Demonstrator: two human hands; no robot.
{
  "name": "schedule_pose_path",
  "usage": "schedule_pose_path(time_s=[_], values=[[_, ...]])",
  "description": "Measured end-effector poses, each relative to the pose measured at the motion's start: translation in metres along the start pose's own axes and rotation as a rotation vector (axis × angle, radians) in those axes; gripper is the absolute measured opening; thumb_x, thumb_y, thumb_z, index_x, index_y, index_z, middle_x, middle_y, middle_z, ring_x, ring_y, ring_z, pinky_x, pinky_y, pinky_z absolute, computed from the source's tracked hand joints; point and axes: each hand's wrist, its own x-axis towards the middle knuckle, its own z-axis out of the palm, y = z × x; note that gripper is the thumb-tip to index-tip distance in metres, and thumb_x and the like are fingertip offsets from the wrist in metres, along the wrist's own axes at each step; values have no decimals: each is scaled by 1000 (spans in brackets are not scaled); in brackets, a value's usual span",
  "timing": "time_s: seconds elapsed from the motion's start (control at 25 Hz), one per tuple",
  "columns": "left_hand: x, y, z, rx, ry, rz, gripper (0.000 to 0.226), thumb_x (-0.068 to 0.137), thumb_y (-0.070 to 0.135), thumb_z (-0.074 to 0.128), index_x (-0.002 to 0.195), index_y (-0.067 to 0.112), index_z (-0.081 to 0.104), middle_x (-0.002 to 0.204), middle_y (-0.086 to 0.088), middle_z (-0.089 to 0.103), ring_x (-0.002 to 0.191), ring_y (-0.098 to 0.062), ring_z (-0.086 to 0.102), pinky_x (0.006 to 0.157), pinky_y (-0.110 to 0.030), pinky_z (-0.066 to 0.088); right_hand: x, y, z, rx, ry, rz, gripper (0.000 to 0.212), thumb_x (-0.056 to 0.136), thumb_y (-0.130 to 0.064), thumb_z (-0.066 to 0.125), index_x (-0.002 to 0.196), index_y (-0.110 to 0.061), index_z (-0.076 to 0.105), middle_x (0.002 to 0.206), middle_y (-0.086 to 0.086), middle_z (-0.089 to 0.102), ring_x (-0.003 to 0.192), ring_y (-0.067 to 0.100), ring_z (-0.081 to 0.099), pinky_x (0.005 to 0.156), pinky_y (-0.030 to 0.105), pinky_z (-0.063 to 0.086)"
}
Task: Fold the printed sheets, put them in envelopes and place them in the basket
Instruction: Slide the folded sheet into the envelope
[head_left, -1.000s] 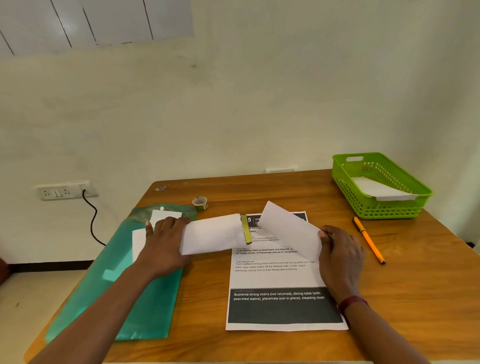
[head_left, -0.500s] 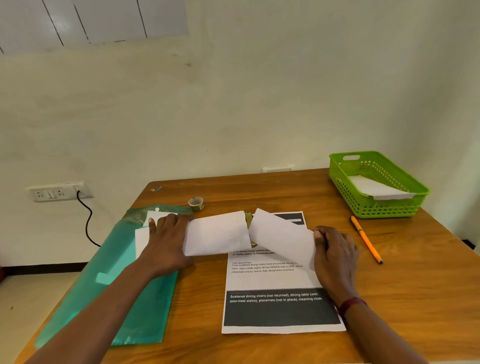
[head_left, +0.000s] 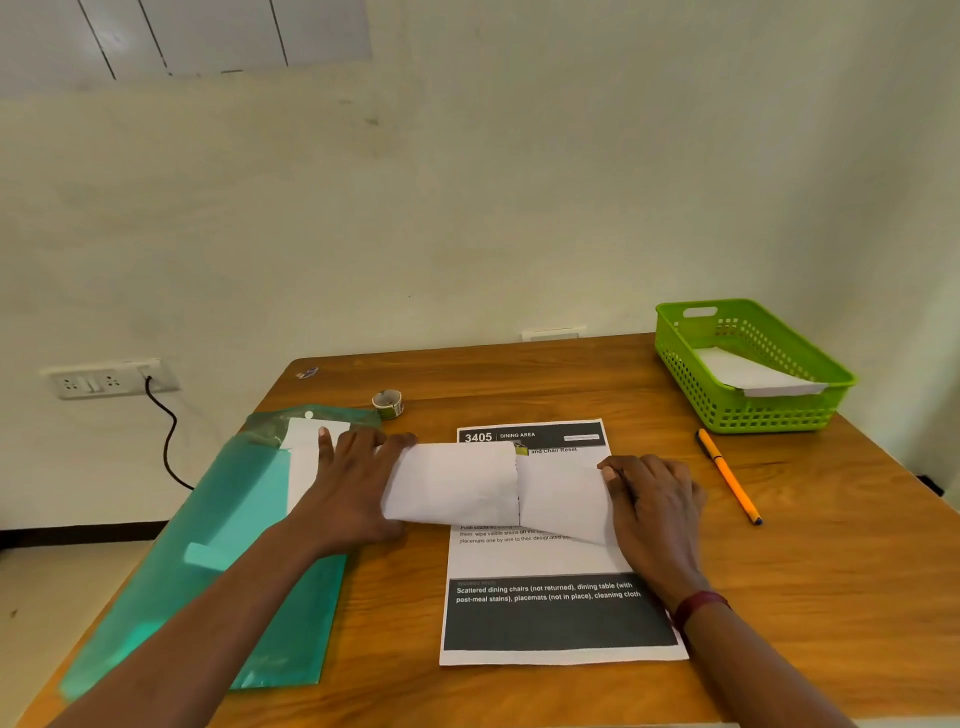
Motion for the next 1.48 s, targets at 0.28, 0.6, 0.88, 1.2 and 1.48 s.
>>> schedule_pose_path(time_s=[0.28, 0.6, 0.88, 1.2, 1.48], values=[[7, 35, 6, 51, 57, 147, 99, 61, 75, 62, 144, 35, 24, 132, 1, 37, 129, -21, 29, 118, -59, -6, 1, 4, 4, 137, -110, -90, 19, 93, -25, 58, 108, -25, 70, 97, -6, 57, 100, 17, 47, 80, 36, 42], [11, 50, 13, -71, 126, 88, 101, 60, 74, 64, 143, 31, 28, 128, 1, 40, 127, -21, 34, 119, -59, 0, 3, 2, -3, 383, 58, 118, 46, 95, -14, 56, 139, -19, 46, 152, 7, 34, 136, 9, 26, 102, 29, 33], [10, 47, 13, -167, 190, 23, 98, 59, 76, 65, 140, 33, 29, 129, 1, 43, 125, -21, 35, 116, -62, 14, 7, 5, -9, 829, 80, 452, 22, 90, -26, 65, 110, -22, 58, 93, 2, 66, 89, 21, 65, 69, 28, 53], [20, 67, 8, -62, 169, 48, 102, 60, 77, 57, 145, 32, 22, 126, -2, 42, 123, -24, 37, 118, -61, 5, 6, 9, -9, 949, -30, 515, 38, 80, -22, 75, 114, -24, 59, 85, 7, 71, 83, 21, 71, 74, 46, 59], [24, 80, 5, 2, 130, 60, 113, 62, 79, 55, 153, 39, 1, 130, -6, 36, 122, -25, 34, 106, -53, 22, 5, 7, -6, 854, -89, 413, 21, 84, -24, 72, 103, -28, 66, 87, 1, 68, 85, 22, 66, 68, 36, 55]])
